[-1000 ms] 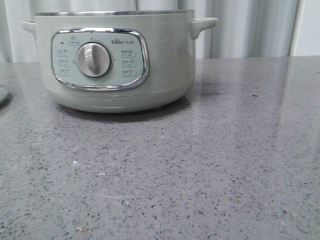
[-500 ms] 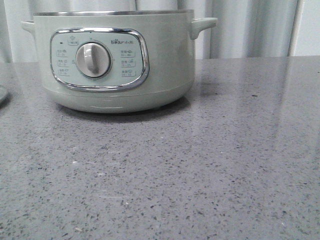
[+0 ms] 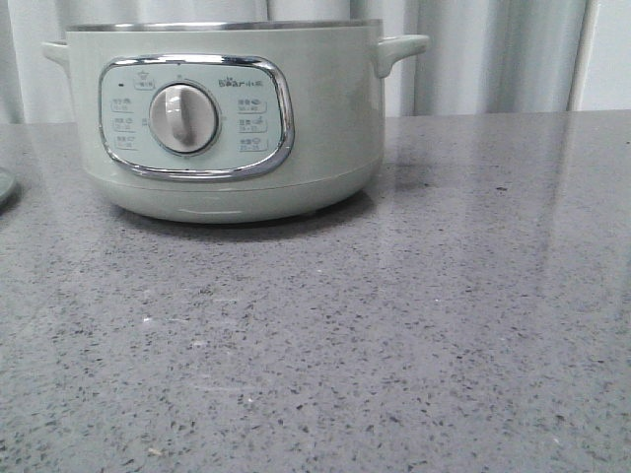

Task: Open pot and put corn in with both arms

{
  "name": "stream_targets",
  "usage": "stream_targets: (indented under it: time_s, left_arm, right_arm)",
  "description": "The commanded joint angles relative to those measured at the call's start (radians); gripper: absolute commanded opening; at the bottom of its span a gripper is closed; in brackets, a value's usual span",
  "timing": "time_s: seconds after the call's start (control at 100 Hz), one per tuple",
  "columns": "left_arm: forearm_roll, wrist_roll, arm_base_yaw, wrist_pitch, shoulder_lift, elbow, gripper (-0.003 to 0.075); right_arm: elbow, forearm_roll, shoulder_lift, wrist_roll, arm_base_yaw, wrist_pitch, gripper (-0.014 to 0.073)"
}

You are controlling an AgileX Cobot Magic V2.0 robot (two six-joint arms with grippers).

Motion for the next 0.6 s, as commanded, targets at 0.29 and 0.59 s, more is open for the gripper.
stream_targets:
  time_s: [0.29, 0.59]
  left_arm:
    - [-0.001, -0.01, -0.005, -0.056, -0.034, 0.007, -0.002]
    - [-0.001, -0.01, -0.005, -0.056, -0.034, 0.007, -0.002]
  right_arm:
    - [0.157, -0.009, 0.011, -0.009, -0.168, -0.097, -0.0066]
    - [0.555, 0.119, 0.009, -0.009, -0.434, -0.563, -0.0066]
